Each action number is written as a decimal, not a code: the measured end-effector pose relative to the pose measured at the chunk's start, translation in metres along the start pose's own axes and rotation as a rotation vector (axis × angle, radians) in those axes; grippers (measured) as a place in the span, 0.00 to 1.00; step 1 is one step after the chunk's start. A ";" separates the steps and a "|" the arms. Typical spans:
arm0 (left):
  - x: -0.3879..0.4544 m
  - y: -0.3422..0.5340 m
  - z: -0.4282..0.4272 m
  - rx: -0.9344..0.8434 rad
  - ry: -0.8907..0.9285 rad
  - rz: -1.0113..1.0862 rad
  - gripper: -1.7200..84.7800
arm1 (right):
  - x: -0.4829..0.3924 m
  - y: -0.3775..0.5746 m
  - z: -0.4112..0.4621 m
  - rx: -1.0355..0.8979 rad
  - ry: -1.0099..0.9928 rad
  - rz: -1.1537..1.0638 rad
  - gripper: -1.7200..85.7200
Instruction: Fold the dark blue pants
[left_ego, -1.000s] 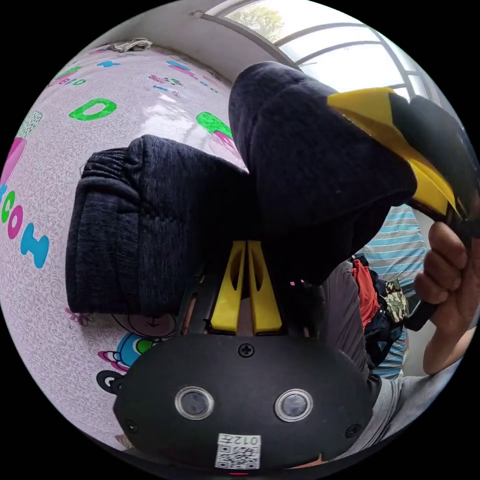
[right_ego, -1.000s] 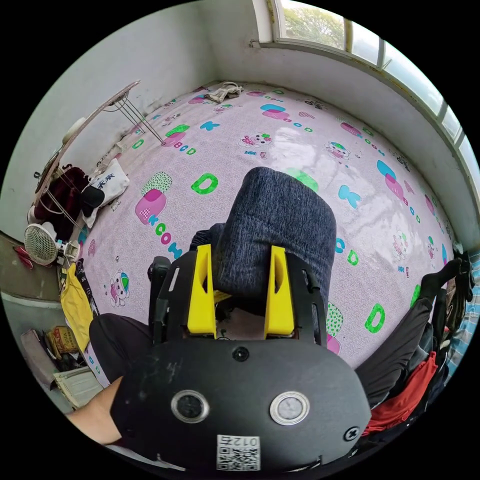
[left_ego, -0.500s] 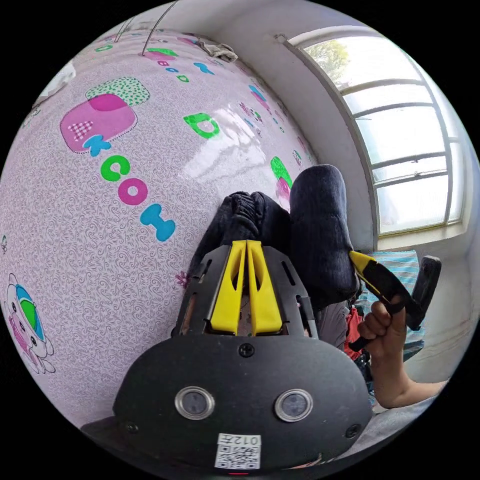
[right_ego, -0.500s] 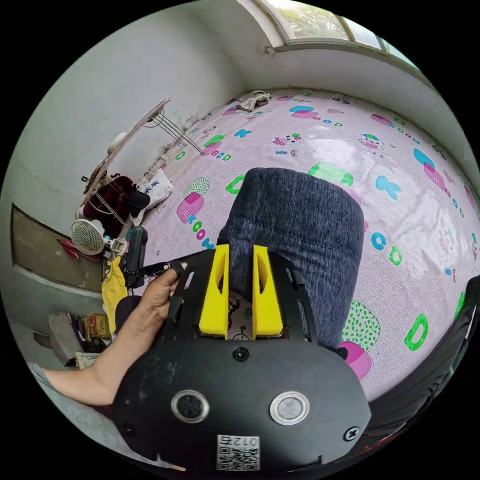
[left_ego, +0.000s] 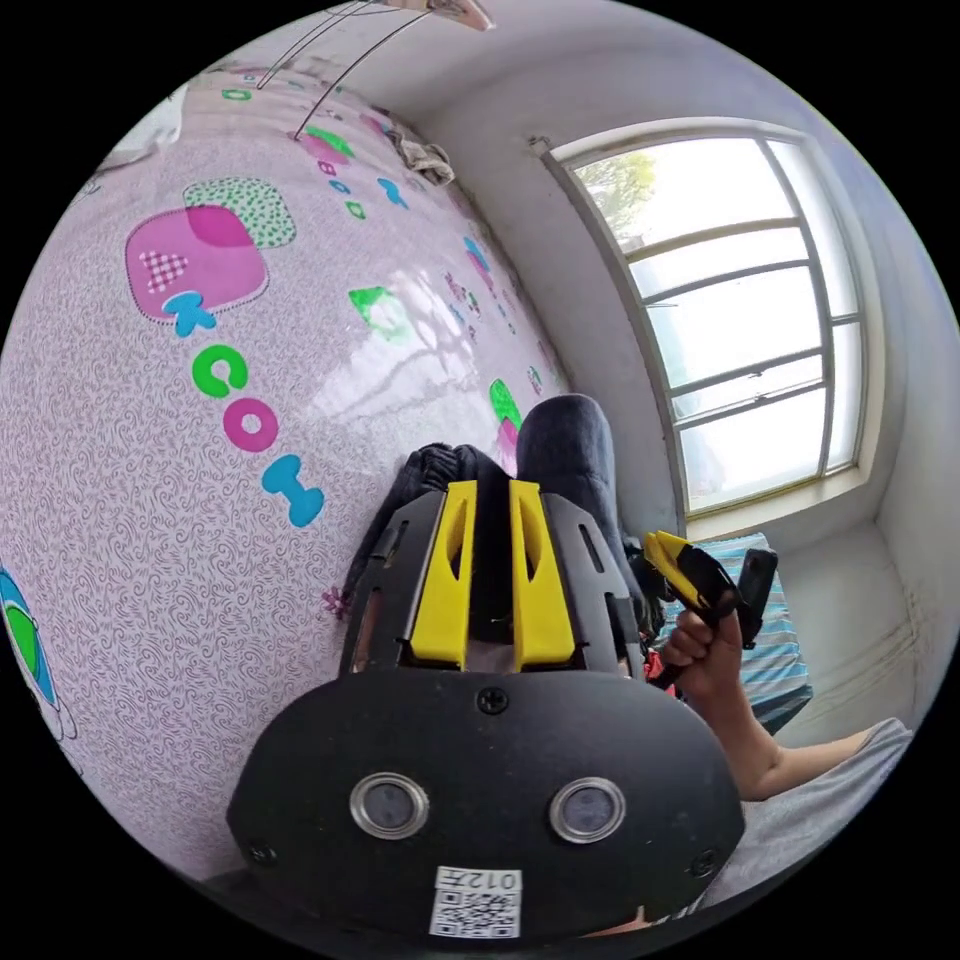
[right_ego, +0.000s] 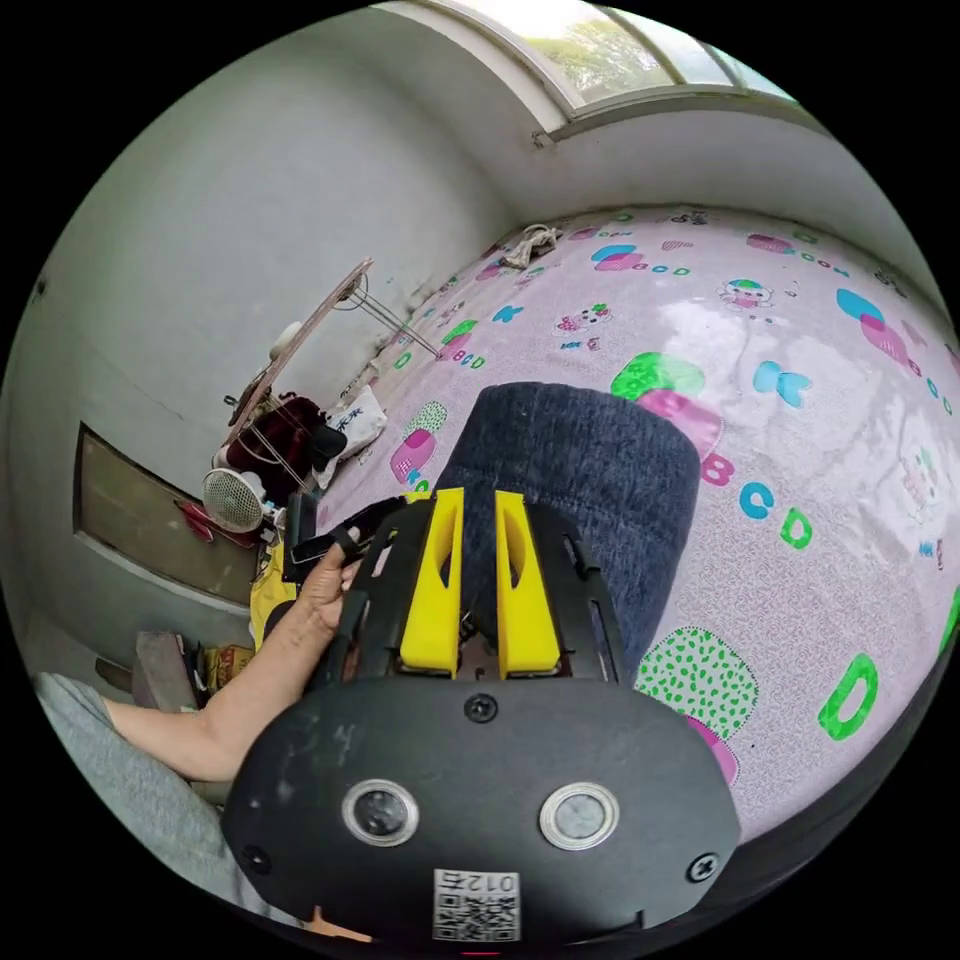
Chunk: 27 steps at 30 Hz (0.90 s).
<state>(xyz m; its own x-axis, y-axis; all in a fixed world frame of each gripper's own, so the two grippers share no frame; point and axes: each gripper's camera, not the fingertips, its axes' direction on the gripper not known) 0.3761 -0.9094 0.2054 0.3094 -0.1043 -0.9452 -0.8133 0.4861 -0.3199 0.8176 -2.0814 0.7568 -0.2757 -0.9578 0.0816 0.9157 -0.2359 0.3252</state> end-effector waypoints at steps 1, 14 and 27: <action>0.000 -0.002 -0.001 -0.015 0.029 0.001 0.14 | 0.032 0.006 -0.017 0.013 -0.006 0.063 0.12; -0.008 -0.018 0.093 -0.435 0.156 0.109 0.23 | 0.266 0.092 0.007 -0.208 -0.419 0.529 0.27; -0.033 0.090 0.079 -0.239 -0.227 0.228 0.17 | 0.156 0.074 0.009 -0.343 -0.006 0.190 0.23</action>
<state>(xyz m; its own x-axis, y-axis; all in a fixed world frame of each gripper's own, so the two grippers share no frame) 0.3317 -0.7940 0.2129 0.1870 0.1905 -0.9637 -0.9571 0.2563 -0.1350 0.8397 -2.2469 0.8023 -0.0929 -0.9890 0.1155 0.9948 -0.0970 -0.0303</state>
